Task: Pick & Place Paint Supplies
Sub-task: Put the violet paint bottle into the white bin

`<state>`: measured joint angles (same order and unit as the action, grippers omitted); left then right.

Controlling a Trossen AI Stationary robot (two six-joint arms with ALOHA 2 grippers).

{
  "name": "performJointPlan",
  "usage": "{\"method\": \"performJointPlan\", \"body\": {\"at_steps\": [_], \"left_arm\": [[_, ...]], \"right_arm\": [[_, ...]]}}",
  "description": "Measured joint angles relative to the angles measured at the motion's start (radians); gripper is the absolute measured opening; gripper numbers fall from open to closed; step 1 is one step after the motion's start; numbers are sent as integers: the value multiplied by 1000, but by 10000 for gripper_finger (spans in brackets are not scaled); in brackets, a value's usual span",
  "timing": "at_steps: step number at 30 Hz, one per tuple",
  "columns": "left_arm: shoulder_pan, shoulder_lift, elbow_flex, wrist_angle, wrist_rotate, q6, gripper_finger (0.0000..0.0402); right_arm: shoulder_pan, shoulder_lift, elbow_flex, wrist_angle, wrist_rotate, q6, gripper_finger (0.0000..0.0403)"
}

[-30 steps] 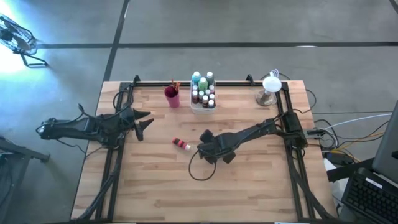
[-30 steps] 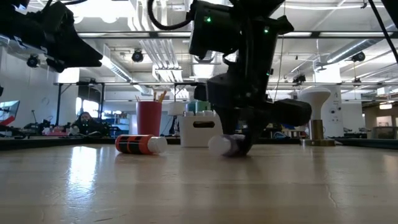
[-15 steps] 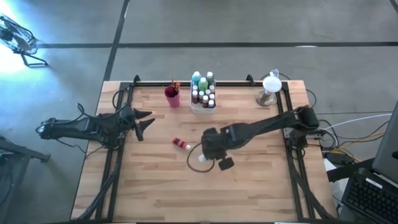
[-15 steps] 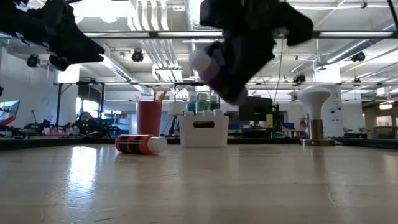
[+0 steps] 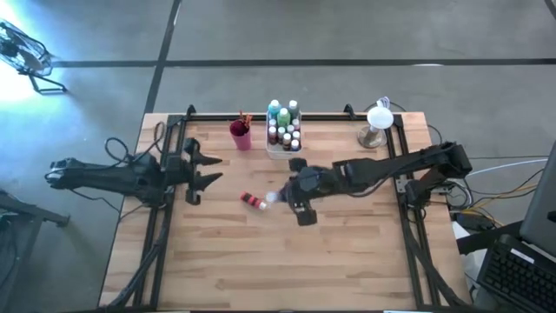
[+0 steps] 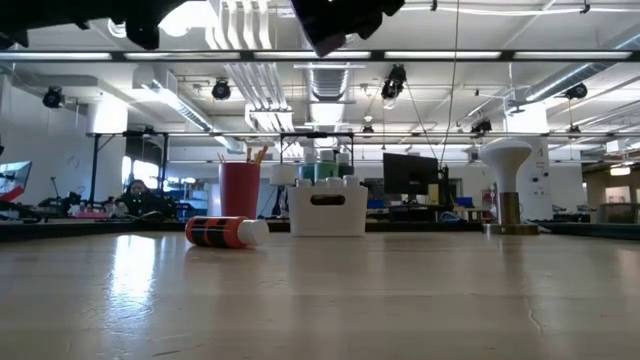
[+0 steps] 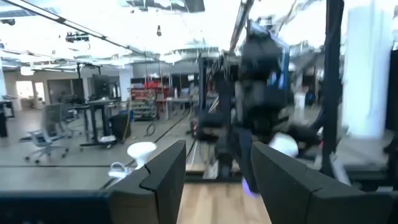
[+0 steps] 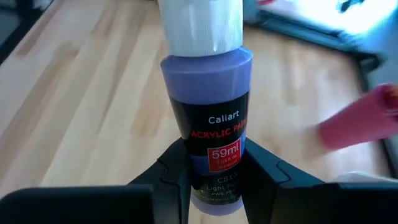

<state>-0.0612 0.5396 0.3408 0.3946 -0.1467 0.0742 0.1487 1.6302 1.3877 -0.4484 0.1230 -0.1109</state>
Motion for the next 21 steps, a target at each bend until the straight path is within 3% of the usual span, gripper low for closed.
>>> {"method": "performJointPlan", "body": {"at_steps": [4, 14, 21], "left_arm": [[0, 114, 78, -33, 0, 51, 188], [0, 399, 526, -584, -11, 48, 188], [-1, 580, 775, -791, -12, 75, 188]], "right_arm": [[-35, 3, -4, 22, 35, 4, 88], [-86, 9, -39, 1, 37, 47, 88], [-93, 9, -68, 11, 81, 44, 88]]}}
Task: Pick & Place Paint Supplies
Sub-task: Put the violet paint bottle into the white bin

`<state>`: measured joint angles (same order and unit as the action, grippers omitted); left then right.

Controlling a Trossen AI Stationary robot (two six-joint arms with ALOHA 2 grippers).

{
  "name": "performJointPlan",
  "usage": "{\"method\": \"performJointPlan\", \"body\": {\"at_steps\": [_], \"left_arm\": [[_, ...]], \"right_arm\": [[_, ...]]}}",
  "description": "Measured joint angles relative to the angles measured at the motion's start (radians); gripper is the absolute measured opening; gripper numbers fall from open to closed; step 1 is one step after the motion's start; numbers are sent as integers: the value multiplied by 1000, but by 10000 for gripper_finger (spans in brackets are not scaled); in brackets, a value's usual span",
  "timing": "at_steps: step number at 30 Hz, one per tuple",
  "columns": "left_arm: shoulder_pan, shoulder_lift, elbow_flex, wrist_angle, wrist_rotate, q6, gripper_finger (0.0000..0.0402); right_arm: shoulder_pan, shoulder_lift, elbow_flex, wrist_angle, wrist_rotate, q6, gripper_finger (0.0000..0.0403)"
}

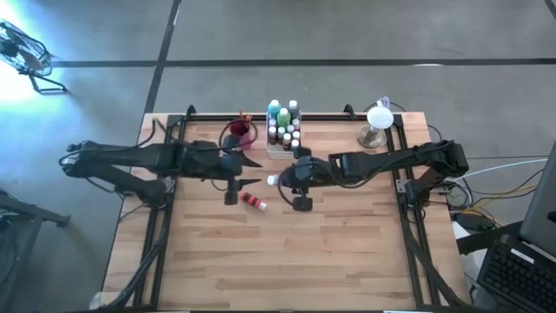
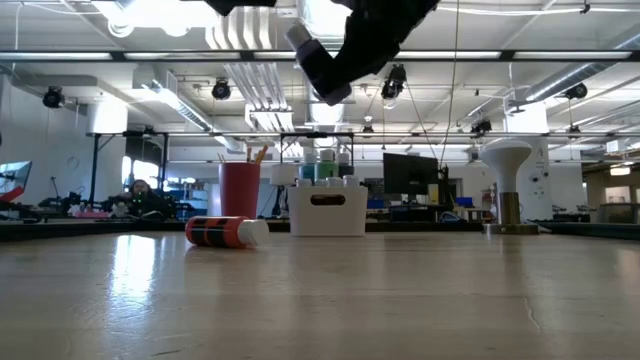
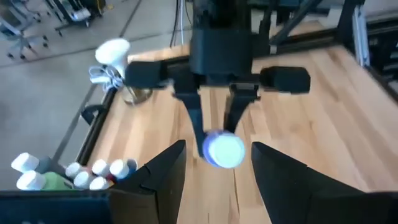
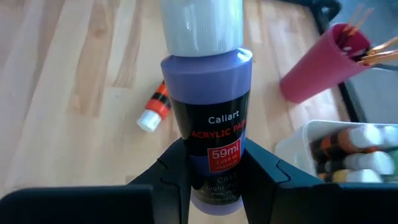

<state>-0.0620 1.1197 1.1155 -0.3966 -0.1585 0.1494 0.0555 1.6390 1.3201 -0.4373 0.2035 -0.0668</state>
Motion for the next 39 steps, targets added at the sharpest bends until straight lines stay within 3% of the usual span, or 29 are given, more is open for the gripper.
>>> {"method": "performJointPlan", "body": {"at_steps": [8, 14, 30, 39], "left_arm": [[0, 173, 191, -190, 0, 19, 188], [0, 240, 257, -265, 0, 19, 188], [7, 276, 272, -299, 0, 7, 188], [8, 311, 272, -250, 0, 80, 188]], "right_arm": [[-4, -2, 0, 11, 18, -20, 87], [-4, -2, 0, 9, 36, -41, 87], [-4, -3, 0, 8, 37, -57, 87], [-4, -3, 0, 25, 37, -63, 87]]}}
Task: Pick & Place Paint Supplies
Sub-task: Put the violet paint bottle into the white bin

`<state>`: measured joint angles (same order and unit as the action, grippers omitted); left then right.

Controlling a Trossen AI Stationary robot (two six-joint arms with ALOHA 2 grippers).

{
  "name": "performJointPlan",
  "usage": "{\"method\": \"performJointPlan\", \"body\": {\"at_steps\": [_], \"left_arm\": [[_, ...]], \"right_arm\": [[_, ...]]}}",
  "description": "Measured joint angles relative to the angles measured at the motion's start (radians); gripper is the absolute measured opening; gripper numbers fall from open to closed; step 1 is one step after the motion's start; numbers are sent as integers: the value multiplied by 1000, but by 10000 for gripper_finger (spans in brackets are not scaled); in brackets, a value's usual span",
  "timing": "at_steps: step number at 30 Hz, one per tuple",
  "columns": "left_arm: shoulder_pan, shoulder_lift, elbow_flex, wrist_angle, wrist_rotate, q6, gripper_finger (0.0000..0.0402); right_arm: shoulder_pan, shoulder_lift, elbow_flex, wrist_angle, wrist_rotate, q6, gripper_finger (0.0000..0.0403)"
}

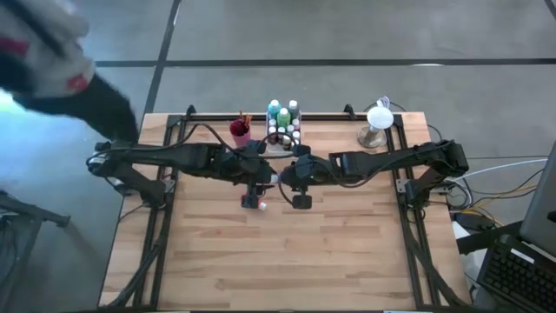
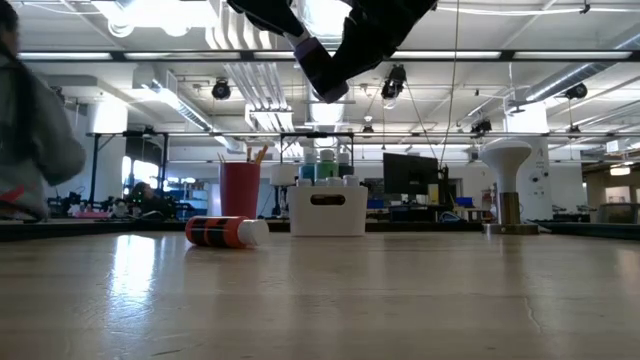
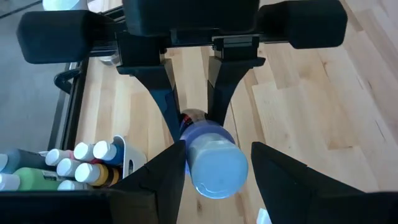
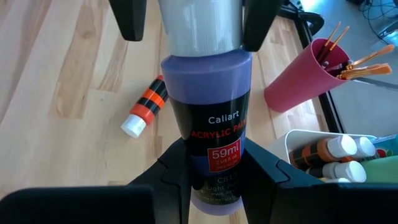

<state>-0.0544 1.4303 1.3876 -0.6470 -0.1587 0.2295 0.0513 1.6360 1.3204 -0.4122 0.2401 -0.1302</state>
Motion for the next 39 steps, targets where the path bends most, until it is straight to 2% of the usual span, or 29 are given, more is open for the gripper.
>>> {"method": "performJointPlan", "body": {"at_steps": [8, 15, 28, 31, 35, 39], "left_arm": [[0, -2, 0, 4, -3, 6, 188], [0, -3, 0, 4, -57, 8, 188], [0, -3, 0, 4, -68, 7, 187], [0, -3, 0, 3, -69, 7, 170], [-1, -4, 0, 3, -78, 9, 124], [-1, -4, 0, 3, -78, 9, 120]], "right_arm": [[0, 0, 0, 0, 0, 0, 87], [0, 0, 0, 9, 0, 4, 87], [0, 0, 1, 23, -1, 19, 87], [0, 0, 1, 27, -1, 18, 87], [-1, 0, 1, 27, -1, 26, 86], [-1, 0, 1, 27, -2, 25, 86]]}}
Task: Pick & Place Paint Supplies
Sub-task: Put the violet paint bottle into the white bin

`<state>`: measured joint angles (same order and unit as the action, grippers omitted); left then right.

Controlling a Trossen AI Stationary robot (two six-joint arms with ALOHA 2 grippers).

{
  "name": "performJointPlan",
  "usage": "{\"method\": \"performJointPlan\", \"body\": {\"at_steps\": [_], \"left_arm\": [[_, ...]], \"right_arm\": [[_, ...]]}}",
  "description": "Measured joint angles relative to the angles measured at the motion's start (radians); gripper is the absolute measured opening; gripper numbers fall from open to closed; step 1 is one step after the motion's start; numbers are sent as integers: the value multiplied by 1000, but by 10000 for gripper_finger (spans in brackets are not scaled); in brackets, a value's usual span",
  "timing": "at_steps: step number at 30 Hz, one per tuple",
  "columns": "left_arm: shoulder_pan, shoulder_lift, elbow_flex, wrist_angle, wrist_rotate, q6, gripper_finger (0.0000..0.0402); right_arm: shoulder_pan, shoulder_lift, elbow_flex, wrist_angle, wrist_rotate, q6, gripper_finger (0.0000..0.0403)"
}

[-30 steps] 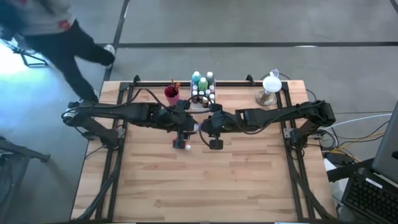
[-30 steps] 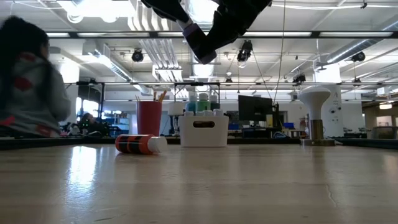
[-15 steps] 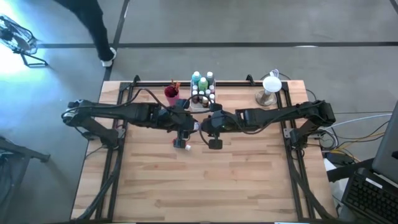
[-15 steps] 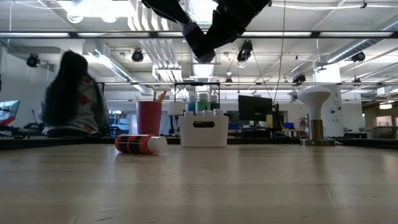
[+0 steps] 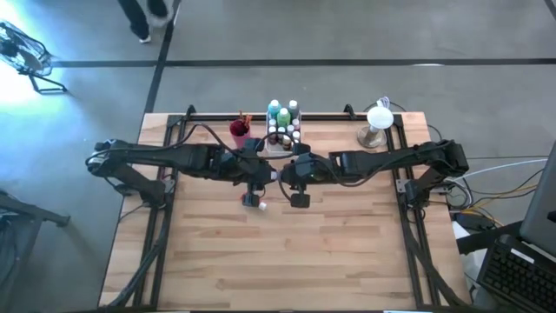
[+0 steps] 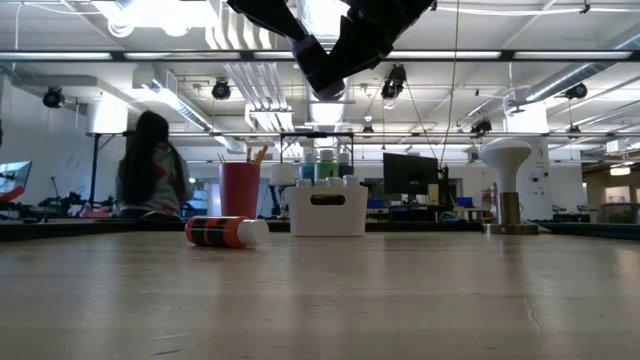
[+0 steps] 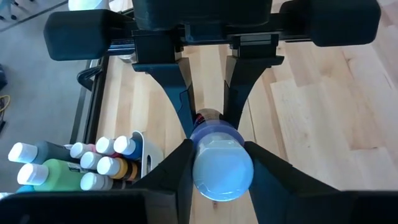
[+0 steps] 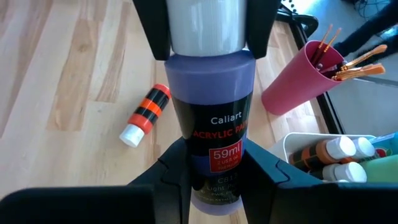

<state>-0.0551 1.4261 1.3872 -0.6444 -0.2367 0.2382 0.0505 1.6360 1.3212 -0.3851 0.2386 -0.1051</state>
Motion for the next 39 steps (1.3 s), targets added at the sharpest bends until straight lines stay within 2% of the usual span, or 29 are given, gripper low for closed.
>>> {"method": "performJointPlan", "body": {"at_steps": [7, 14, 20, 26, 32, 39], "left_arm": [[0, 0, 0, 0, 5, -4, 120], [1, 0, -2, -12, 10, -15, 120], [13, 0, 0, -2, -1, -33, 120], [59, 8, 0, 18, -38, -73, 120], [115, 15, 20, 40, -38, -87, 120], [154, 64, 103, 4, -34, -90, 120]], "right_arm": [[1, -4, 0, -7, -2, 21, 94], [2, -73, 2, -156, -3, 145, 222], [4, -138, -1, -393, -2, 276, 269], [4, -197, -54, -547, 56, 393, 275], [3, -274, -153, -550, 80, 469, 252], [1, -379, -279, -540, 103, 537, 226]]}}
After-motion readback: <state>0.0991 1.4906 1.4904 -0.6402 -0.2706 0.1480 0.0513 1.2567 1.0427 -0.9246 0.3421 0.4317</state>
